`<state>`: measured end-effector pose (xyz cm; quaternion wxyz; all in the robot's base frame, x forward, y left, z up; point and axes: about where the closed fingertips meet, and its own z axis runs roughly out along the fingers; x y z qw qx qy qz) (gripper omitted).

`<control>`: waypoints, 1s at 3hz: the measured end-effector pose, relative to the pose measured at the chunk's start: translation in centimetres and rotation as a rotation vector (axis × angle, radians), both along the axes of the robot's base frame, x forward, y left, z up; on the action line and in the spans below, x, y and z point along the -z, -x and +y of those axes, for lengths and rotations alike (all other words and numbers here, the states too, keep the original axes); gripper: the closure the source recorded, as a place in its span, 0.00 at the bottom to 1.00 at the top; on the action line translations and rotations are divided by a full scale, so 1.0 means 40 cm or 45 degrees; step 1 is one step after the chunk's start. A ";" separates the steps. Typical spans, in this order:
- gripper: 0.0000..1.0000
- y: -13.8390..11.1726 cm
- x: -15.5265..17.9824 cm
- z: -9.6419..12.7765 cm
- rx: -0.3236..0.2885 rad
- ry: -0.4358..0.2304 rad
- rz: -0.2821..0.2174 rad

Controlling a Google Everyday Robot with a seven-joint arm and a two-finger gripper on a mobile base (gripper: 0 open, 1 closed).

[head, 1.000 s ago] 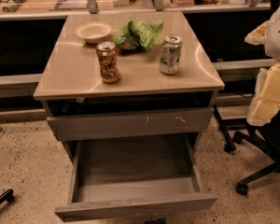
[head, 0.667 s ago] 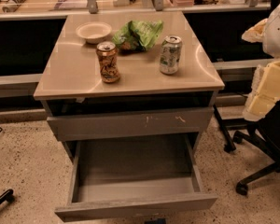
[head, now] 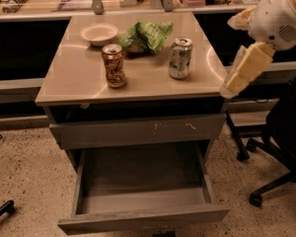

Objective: Place orange can into middle drawer

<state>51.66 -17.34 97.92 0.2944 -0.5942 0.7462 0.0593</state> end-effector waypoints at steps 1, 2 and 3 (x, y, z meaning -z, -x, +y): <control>0.00 -0.092 -0.011 0.111 -0.046 -0.170 -0.061; 0.00 -0.171 -0.019 0.230 -0.080 -0.315 -0.129; 0.00 -0.171 -0.019 0.230 -0.080 -0.315 -0.129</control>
Offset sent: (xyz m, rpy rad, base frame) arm 0.1006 0.1402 0.0072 0.3683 -0.1402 0.0974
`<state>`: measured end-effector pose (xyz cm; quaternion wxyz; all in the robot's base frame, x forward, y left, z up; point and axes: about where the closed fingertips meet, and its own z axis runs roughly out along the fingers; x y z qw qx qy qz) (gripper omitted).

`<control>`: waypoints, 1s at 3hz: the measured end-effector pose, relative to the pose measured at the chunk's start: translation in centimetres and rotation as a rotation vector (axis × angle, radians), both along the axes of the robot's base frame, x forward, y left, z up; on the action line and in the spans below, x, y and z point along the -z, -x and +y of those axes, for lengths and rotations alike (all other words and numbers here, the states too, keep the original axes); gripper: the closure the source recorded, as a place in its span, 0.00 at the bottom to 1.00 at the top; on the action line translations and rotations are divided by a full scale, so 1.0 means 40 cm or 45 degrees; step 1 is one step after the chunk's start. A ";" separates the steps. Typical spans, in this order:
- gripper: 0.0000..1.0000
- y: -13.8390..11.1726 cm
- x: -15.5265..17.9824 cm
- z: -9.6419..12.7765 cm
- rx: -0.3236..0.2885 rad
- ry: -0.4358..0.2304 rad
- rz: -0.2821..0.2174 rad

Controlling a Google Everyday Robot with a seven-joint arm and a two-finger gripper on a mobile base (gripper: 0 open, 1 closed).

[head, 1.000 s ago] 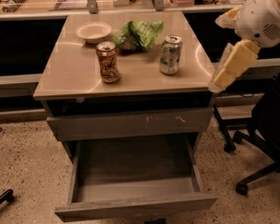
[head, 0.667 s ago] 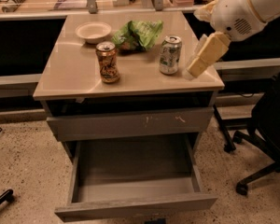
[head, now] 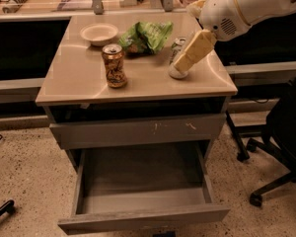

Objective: Place orange can into middle drawer

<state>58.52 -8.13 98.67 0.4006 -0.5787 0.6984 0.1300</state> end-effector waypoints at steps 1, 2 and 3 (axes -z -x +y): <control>0.00 -0.006 0.015 0.007 0.025 0.004 -0.008; 0.00 -0.051 0.069 0.063 0.036 -0.025 -0.028; 0.00 -0.125 0.120 0.136 0.016 -0.070 -0.054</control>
Offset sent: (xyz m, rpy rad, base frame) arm 0.0534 0.0522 -0.0558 0.0659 -0.0608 -0.0578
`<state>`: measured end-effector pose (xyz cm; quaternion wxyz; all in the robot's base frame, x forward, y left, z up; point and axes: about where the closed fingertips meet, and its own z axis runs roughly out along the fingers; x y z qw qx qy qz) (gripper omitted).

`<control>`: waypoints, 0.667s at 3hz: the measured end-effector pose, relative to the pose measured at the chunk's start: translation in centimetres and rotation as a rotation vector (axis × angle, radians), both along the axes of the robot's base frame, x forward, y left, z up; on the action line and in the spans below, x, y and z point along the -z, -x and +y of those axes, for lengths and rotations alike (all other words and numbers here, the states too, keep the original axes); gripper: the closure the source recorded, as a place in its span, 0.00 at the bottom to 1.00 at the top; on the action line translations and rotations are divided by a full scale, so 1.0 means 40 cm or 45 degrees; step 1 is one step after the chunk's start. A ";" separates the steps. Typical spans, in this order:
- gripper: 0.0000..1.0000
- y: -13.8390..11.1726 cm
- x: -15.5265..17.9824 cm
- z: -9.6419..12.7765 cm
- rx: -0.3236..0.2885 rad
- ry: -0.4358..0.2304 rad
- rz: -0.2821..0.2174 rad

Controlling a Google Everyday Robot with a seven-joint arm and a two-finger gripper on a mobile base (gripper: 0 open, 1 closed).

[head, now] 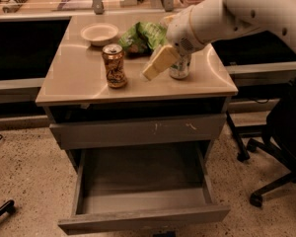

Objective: Place orange can into middle drawer

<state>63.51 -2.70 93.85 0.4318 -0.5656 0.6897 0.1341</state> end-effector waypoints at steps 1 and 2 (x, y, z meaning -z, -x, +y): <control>0.00 -0.068 0.051 0.062 -0.030 -0.029 -0.006; 0.00 -0.132 0.107 0.114 -0.050 -0.052 0.000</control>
Offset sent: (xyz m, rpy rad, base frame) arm 0.0844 0.0648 -0.0685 0.0632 0.0032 0.0490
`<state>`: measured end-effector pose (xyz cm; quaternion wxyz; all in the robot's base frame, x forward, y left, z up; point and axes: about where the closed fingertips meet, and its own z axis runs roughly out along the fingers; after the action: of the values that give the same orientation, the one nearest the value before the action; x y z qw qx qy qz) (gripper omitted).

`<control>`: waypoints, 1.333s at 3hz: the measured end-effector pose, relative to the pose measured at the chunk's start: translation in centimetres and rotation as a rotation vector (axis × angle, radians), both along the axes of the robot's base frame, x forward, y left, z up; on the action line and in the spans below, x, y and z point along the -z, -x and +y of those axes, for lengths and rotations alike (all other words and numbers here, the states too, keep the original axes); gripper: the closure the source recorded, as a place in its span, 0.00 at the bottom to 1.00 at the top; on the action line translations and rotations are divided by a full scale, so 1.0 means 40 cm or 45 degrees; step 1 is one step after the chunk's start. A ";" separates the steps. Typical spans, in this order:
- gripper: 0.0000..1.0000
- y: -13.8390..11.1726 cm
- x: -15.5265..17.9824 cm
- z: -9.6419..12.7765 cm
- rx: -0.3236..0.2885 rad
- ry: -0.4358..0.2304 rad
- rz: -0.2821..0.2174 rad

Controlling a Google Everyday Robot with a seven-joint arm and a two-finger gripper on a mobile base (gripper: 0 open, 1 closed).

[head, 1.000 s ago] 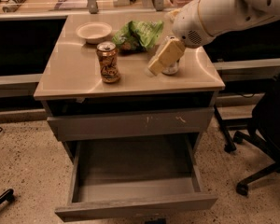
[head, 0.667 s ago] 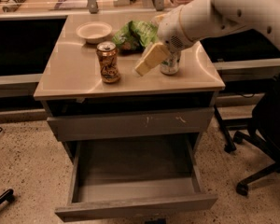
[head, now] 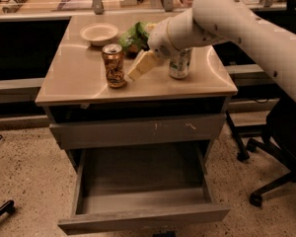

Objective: Place orange can into middle drawer

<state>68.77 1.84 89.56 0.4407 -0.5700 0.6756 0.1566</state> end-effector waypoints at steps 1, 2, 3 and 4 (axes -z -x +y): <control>0.00 -0.042 0.038 0.047 -0.033 -0.014 0.011; 0.00 -0.068 0.056 0.089 -0.069 -0.029 0.018; 0.00 -0.077 0.054 0.130 -0.109 -0.045 0.026; 0.00 -0.059 0.024 0.162 -0.152 -0.061 0.038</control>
Offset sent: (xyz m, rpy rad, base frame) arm 0.0411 0.0496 -0.0280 0.0364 0.0146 0.0783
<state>71.14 8.32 88.59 0.4337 -0.5963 0.6429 0.2072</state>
